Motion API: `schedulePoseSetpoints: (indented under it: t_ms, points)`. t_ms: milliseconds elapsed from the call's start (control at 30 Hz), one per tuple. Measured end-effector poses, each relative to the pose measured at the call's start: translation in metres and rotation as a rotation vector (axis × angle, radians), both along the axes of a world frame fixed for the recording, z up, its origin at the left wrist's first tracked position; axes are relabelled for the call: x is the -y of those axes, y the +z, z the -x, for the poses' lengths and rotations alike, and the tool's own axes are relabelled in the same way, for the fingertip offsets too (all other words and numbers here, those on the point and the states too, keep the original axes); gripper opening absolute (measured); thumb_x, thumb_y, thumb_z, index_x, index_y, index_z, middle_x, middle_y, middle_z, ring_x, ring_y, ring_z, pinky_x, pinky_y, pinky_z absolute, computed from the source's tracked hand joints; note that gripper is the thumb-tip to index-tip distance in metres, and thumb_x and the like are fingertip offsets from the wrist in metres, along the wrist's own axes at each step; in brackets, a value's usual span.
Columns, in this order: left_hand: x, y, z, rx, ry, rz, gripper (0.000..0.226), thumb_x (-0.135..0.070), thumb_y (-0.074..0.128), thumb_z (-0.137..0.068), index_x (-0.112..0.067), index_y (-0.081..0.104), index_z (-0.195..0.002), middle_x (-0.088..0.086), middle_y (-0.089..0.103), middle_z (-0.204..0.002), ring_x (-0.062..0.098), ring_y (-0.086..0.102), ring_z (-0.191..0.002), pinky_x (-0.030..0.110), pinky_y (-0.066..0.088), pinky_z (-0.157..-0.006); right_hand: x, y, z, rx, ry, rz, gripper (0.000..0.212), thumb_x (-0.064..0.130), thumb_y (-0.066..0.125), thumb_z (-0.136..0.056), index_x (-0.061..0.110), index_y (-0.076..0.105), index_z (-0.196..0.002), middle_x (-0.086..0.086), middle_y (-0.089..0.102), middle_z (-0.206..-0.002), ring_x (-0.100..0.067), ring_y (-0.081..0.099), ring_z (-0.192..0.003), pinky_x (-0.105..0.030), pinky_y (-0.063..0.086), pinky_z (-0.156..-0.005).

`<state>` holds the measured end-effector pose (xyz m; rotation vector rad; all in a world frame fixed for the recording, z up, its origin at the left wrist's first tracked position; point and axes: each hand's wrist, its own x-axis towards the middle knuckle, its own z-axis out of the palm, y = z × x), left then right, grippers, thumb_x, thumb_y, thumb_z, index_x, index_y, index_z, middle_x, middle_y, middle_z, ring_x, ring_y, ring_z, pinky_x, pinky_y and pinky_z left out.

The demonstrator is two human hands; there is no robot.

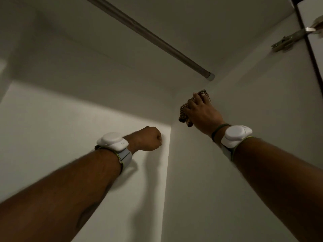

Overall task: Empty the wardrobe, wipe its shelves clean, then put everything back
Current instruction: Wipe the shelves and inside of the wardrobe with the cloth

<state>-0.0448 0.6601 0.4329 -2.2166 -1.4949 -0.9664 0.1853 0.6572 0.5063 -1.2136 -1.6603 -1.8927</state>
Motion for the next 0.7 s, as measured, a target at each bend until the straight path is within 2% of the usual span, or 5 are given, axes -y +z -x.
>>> schedulePoseSetpoints:
  t_ms: [167, 300, 500, 600, 700]
  points:
    - [-0.070, 0.016, -0.022, -0.028, 0.040, -0.052, 0.027, -0.025, 0.050, -0.094, -0.012, 0.073, -0.099, 0.006, 0.072, -0.108, 0.023, 0.067, -0.100, 0.036, 0.056, -0.091, -0.047, 0.039, -0.024, 0.063, -0.197, -0.021, 0.044, 0.032, 0.056, -0.097, 0.013, 0.060, -0.136, -0.015, 0.051, -0.144, -0.046, 0.024, -0.147, -0.059, 0.018, -0.120]
    - [-0.128, 0.039, -0.051, -0.064, 0.067, -0.088, 0.033, -0.029, 0.055, -0.096, -0.013, 0.066, -0.123, 0.007, 0.063, -0.130, 0.027, 0.059, -0.120, 0.036, 0.050, -0.100, -0.088, 0.073, -0.023, -0.095, -0.211, -0.009, 0.071, 0.049, 0.054, -0.096, 0.010, 0.037, -0.153, -0.018, 0.034, -0.157, -0.041, 0.022, -0.148, -0.054, 0.011, -0.123]
    - [-0.189, 0.078, -0.059, -0.226, 0.183, -0.205, 0.119, -0.065, 0.074, -0.077, -0.018, 0.004, -0.161, 0.010, 0.010, -0.168, 0.036, 0.011, -0.153, 0.051, 0.017, -0.123, -0.123, 0.119, -0.009, -0.251, -0.146, -0.266, 0.086, 0.052, 0.040, -0.095, -0.001, 0.012, -0.157, -0.029, 0.016, -0.161, -0.049, 0.011, -0.149, -0.061, 0.005, -0.121]
    - [-0.216, 0.088, -0.054, -0.273, 0.194, -0.261, 0.132, -0.072, 0.075, -0.069, -0.018, -0.002, -0.161, 0.011, 0.005, -0.168, 0.036, -0.001, -0.154, 0.050, 0.002, -0.124, -0.151, 0.136, 0.003, -0.325, -0.132, -0.303, 0.081, 0.046, 0.032, -0.100, -0.004, 0.005, -0.158, -0.028, 0.009, -0.163, -0.046, 0.009, -0.151, -0.057, -0.003, -0.122]
    - [-0.237, 0.087, -0.048, -0.283, 0.149, -0.324, 0.134, -0.079, 0.071, -0.066, -0.019, -0.002, -0.161, 0.009, 0.005, -0.169, 0.034, -0.007, -0.154, 0.047, -0.006, -0.123, -0.175, 0.148, 0.008, -0.463, 0.050, -0.311, 0.078, 0.045, 0.044, -0.096, 0.002, 0.020, -0.157, -0.017, 0.016, -0.165, -0.030, 0.017, -0.153, -0.035, -0.014, -0.118]
